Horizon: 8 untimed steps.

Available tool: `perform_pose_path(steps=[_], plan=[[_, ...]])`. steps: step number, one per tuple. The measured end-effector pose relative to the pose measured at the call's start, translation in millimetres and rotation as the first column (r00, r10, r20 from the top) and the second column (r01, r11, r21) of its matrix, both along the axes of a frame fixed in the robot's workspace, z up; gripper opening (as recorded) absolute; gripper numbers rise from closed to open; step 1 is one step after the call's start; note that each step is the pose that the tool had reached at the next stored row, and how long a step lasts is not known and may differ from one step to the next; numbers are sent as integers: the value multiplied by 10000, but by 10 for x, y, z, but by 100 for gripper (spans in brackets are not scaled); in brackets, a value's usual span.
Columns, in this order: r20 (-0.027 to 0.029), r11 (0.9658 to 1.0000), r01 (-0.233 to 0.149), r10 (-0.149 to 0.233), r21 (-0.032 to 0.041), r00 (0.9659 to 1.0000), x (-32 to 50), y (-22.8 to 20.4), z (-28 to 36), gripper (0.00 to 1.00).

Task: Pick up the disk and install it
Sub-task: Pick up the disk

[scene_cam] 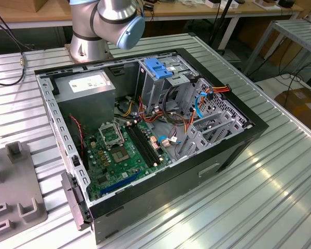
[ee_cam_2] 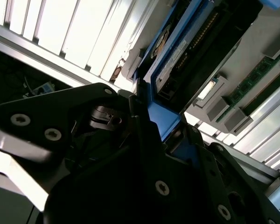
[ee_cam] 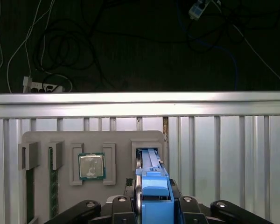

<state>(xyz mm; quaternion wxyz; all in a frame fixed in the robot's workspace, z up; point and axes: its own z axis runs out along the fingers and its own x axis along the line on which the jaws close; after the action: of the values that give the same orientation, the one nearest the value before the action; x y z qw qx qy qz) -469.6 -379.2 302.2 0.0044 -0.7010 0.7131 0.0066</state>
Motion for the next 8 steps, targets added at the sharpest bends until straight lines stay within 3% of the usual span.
perform_pose_path(steps=[8], plan=[[0, 10000, 0, 0, 0, 10000, 0, 0, 84, 37]])
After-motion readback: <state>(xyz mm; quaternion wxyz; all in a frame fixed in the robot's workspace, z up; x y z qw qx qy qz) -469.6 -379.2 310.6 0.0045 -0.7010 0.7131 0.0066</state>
